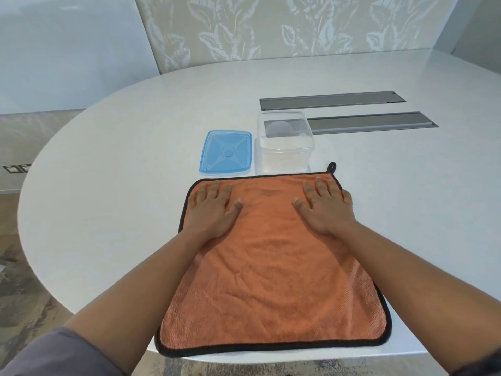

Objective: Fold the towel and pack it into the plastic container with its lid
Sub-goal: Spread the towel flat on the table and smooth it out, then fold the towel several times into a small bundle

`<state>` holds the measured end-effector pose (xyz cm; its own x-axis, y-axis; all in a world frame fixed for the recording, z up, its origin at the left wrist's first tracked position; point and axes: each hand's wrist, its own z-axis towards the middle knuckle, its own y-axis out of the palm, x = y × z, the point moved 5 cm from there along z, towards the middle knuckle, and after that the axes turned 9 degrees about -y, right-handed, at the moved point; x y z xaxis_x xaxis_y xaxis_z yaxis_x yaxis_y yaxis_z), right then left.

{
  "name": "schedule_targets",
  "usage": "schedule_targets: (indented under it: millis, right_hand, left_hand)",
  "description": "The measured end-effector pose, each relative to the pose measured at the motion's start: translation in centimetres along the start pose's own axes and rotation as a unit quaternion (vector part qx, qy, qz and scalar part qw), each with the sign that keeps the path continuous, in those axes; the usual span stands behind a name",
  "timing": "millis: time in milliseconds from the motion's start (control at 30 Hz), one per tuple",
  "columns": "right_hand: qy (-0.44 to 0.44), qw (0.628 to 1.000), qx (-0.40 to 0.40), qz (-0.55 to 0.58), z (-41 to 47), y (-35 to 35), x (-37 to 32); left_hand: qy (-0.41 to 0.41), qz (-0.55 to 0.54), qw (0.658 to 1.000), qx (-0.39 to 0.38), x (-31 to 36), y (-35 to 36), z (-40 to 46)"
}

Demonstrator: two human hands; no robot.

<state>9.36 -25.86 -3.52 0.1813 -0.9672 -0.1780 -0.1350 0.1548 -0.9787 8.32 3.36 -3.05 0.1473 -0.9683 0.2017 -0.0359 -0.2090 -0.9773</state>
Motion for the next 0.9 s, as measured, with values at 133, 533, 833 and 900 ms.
schedule_targets:
  millis: [133,533,833,900]
  right_hand:
    - [0.035,0.997,0.059,0.043,0.5,-0.9,1.0]
    - [0.160,0.938,0.145,0.273,4.4,-3.3,5.3]
    - [0.161,0.924,0.088,0.336,4.5,-3.7,5.1]
    - [0.163,0.924,0.103,0.331,4.4,-4.0,5.0]
  left_hand:
    - [-0.048,-0.103,0.991,0.068,-0.9,-1.0,0.8]
    - [-0.179,-0.274,0.945,0.019,-4.3,-3.3,5.3]
    - [-0.154,-0.118,0.980,0.030,-3.2,-5.4,5.0]
    - [-0.156,-0.095,0.982,0.041,-2.9,-6.2,4.8]
